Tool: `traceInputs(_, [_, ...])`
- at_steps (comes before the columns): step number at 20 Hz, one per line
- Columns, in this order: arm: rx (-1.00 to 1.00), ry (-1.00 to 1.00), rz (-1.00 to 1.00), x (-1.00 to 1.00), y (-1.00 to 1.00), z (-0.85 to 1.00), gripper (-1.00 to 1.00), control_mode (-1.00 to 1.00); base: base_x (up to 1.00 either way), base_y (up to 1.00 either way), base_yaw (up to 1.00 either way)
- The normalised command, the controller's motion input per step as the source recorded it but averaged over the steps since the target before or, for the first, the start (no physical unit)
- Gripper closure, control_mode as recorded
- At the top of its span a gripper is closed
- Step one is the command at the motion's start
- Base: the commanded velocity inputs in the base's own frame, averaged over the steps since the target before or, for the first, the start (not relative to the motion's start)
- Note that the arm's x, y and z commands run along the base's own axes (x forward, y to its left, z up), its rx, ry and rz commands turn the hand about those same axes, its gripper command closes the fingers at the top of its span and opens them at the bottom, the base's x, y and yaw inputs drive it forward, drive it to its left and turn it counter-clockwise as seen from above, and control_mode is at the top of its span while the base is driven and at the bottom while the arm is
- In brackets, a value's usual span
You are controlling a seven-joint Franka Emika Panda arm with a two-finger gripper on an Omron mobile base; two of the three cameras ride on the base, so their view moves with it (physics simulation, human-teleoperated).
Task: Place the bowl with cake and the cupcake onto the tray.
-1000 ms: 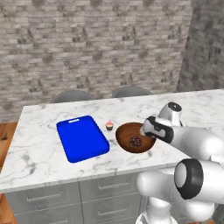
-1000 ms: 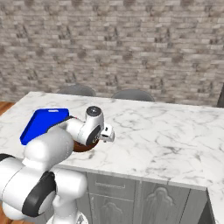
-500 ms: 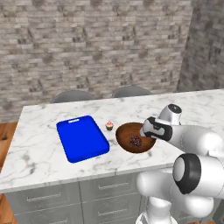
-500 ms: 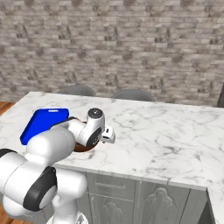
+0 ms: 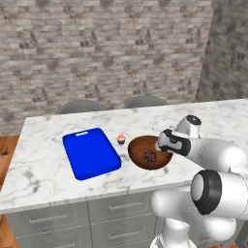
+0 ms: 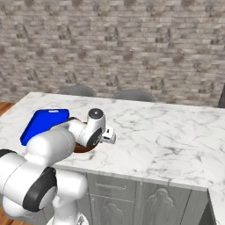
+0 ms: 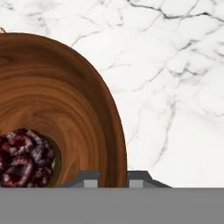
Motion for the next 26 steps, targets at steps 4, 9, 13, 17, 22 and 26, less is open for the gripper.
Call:
traceInputs(4, [0.06, 0.0, 0.0, 0.05, -0.04, 0.43, 1.0, -1.0, 0.0, 0.0, 0.0])
traceInputs(9, [0.19, 0.0, 0.0, 0.09, -0.16, 0.91, 1.0, -1.0, 0.0, 0.0, 0.0])
traceInputs(13, [0.19, 0.0, 0.0, 0.16, 0.01, 0.77, 1.0, -1.0, 0.0, 0.0, 0.0])
traceInputs(17, [0.08, 0.0, 0.0, 0.34, 0.62, 0.22, 1.0, -1.0, 0.0, 0.0, 0.0])
traceInputs(22, [0.01, 0.0, 0.0, 0.41, 0.92, 0.03, 1.0, -1.0, 0.0, 0.0, 0.0])
traceInputs(26, [0.0, 0.0, 0.0, 0.46, 1.0, 0.0, 1.0, -1.0, 0.0, 0.0, 0.0])
